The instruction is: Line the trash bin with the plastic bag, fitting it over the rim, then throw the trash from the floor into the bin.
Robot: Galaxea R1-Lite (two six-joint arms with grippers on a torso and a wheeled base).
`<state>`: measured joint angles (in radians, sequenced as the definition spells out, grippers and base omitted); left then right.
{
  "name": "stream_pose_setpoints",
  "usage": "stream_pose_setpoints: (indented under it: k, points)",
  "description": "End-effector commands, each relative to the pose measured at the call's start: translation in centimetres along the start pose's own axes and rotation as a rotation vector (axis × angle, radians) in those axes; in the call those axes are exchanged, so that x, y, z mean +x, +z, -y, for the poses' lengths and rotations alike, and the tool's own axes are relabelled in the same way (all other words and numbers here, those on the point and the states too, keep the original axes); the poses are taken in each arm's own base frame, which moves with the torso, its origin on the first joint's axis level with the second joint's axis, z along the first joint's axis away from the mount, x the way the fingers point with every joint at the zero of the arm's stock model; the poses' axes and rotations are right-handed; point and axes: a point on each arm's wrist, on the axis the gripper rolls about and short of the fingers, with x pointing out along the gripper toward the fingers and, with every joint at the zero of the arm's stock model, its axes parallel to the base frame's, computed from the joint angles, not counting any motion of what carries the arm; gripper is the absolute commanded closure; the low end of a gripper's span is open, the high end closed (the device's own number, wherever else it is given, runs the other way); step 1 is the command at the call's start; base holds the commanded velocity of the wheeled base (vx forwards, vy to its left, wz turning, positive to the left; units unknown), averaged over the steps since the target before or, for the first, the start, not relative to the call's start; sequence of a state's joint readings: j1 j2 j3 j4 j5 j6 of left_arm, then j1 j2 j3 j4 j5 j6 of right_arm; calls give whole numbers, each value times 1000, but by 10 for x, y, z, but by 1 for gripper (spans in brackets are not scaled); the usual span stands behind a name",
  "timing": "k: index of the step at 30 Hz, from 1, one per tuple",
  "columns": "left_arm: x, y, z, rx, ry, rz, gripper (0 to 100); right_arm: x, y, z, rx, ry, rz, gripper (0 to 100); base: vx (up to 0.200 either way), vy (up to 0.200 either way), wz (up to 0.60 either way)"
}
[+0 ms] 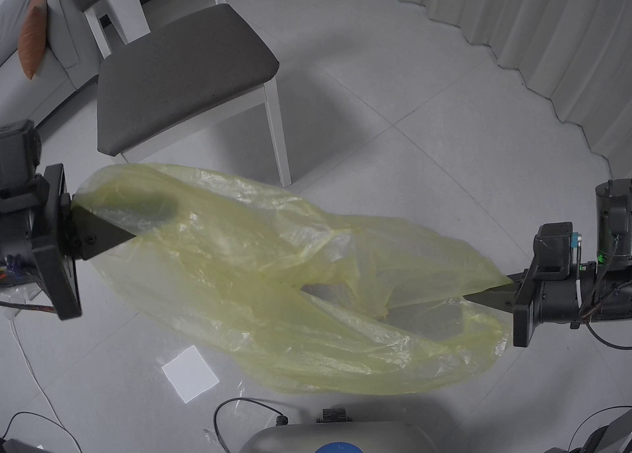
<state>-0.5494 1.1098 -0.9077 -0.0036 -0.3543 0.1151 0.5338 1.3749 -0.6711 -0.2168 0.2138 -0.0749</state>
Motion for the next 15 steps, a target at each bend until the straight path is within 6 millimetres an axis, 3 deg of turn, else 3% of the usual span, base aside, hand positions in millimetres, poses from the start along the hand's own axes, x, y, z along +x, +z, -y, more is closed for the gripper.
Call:
stream_pose_setpoints:
  k: [1,8,15]
  points:
    - [25,-28,-14,-42,65,-71,100,29,-4,12,43,-16,-44,100,0,0,0]
    - [49,-61,-20,-164,76,-83,100,62,-12,21,84,-18,-36,100,0,0,0]
    - [64,-104,-20,-184,67,-123,100,81,-23,24,97,-15,-78,100,0,0,0]
